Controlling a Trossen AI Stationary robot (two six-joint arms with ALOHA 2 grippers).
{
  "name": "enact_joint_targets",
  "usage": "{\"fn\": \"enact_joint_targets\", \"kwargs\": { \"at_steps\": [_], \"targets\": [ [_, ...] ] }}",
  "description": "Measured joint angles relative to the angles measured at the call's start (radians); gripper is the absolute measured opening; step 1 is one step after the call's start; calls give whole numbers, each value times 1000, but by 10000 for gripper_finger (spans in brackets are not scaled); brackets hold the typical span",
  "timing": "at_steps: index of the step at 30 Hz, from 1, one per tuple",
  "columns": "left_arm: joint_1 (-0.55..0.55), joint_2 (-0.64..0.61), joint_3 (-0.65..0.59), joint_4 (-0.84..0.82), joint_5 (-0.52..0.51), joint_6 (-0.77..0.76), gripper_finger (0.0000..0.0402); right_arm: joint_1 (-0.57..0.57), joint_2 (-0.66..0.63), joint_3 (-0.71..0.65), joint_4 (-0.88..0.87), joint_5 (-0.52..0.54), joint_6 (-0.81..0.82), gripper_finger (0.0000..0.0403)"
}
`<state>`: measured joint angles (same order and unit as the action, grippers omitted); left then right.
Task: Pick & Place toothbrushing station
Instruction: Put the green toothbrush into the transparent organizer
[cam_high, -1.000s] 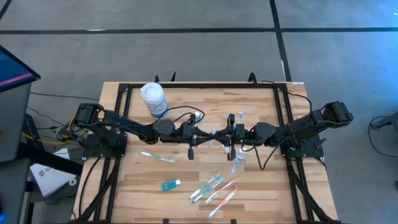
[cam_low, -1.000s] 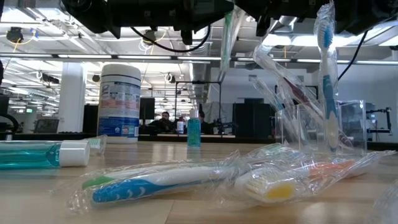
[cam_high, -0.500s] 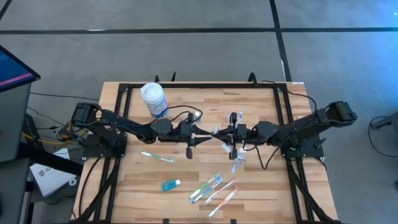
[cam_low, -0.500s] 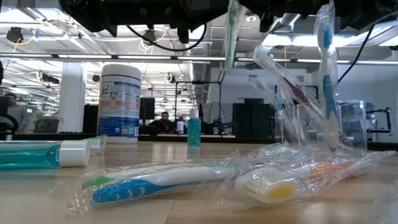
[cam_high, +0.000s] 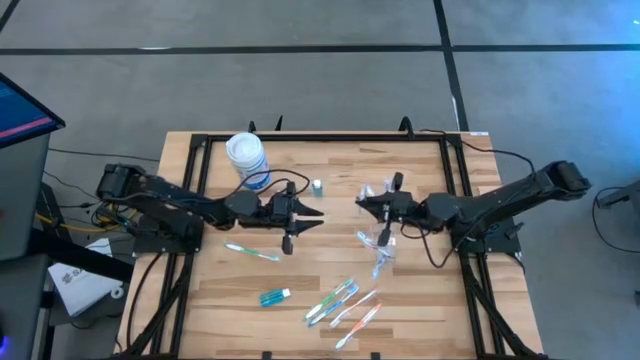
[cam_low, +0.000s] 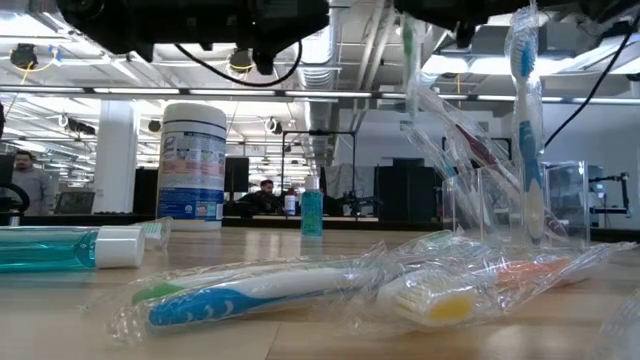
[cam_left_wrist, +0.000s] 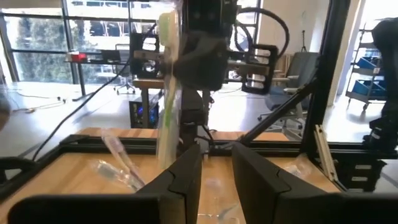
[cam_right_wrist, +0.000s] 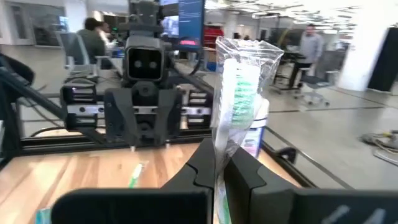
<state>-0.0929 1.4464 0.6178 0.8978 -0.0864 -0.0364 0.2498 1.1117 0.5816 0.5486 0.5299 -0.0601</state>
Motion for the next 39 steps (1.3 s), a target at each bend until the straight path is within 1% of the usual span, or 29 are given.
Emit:
{"fn": "enact_joint_targets", "kwargs": {
  "at_steps": [3,5,8,10,14,19,24,30,39],
  "targets": [
    [-13,-20,-21,0,1,-3,85,23,-43,-23,-26,50,6,4],
    [-25,-28,-33,0,1,-4,85,33,-73,-61,-30,65,30,4],
    [-42,-37,-43,-2,5,-6,85,45,-114,-120,-24,126,50,4],
    [-49,-39,-45,2,5,-6,85,52,-142,-148,-18,147,58,4],
    [-59,-41,-60,-1,4,-6,85,52,-205,-199,-18,179,65,4],
    [-59,-41,-81,-1,3,-6,85,51,-257,-261,-17,190,104,4],
    [-59,-41,-93,-3,2,-23,85,51,-271,-320,-13,230,162,4],
    [-59,-41,-93,0,0,-25,85,51,-271,-361,9,232,195,4],
    [-58,-42,-93,0,0,-25,85,51,-270,-426,11,282,297,4]
  ]
}}
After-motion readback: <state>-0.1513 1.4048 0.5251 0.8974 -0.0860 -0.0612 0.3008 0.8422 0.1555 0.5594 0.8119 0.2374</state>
